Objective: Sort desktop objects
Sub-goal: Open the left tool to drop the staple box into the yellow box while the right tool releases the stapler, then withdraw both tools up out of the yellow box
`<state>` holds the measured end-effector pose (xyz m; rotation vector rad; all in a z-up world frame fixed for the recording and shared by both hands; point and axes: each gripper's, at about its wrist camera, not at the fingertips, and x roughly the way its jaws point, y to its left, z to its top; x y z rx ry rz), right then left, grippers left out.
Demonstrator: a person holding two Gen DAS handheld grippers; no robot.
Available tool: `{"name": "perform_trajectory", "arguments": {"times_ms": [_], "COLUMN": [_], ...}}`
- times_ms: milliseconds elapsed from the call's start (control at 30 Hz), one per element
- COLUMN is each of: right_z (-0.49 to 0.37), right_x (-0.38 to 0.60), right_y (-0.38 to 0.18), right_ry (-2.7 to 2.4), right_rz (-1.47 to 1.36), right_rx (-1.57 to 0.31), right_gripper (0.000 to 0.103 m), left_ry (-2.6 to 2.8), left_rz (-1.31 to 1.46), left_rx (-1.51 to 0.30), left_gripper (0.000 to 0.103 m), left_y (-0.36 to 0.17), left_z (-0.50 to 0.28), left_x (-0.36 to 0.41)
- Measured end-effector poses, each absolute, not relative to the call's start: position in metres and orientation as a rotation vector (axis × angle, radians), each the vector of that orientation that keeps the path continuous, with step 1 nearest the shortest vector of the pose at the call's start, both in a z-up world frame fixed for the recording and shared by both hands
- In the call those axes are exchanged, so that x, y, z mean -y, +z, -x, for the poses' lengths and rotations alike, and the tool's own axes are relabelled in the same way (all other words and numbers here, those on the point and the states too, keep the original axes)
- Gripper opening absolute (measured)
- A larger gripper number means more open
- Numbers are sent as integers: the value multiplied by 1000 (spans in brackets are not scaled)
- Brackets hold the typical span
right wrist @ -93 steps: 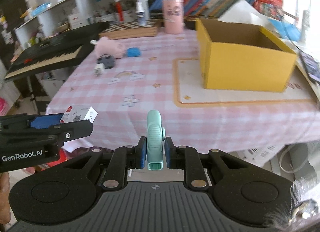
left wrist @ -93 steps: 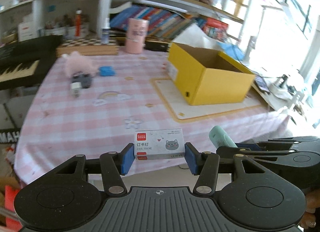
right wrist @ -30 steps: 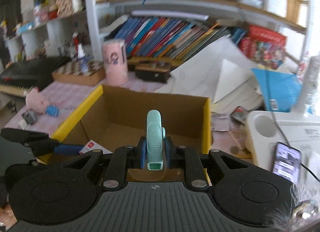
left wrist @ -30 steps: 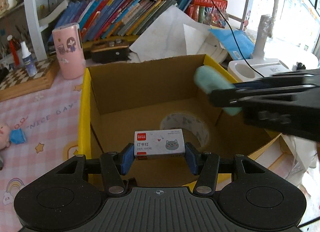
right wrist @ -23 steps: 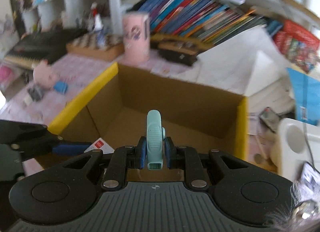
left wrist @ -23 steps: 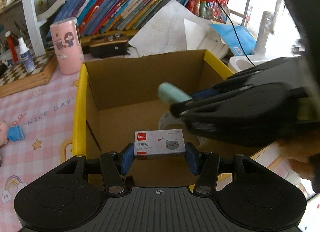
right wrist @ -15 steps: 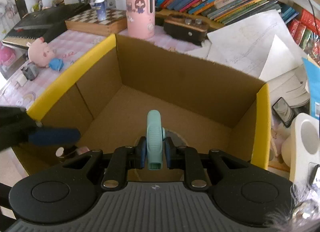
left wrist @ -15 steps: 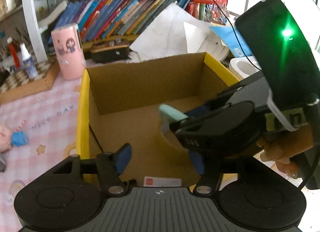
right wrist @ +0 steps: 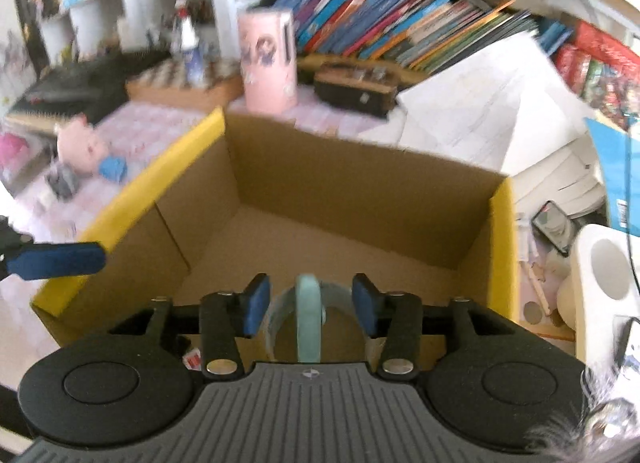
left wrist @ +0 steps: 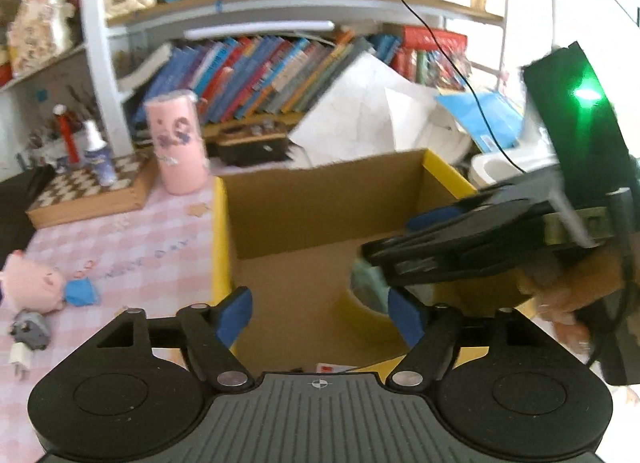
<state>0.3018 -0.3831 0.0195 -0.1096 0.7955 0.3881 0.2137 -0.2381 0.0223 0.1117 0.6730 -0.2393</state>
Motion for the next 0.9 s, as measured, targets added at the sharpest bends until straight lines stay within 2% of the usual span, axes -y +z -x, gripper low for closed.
{"name": "perform_trajectory", "arguments": {"times_ms": [433, 900], "right_z": [-225, -155], "right_x": [402, 404], "right_y": [52, 49], "right_ry": [266, 64], "right_rz": [5, 12], "right_rx": [-595, -527], "right_gripper": [52, 56], "left_ry": [-128, -146], "left_rz": [-32, 6], "left_rx": [-607, -567], "left_gripper": [80, 80], "left_y": [37, 34], "left_z": [-175, -146], "left_x": [202, 178]}}
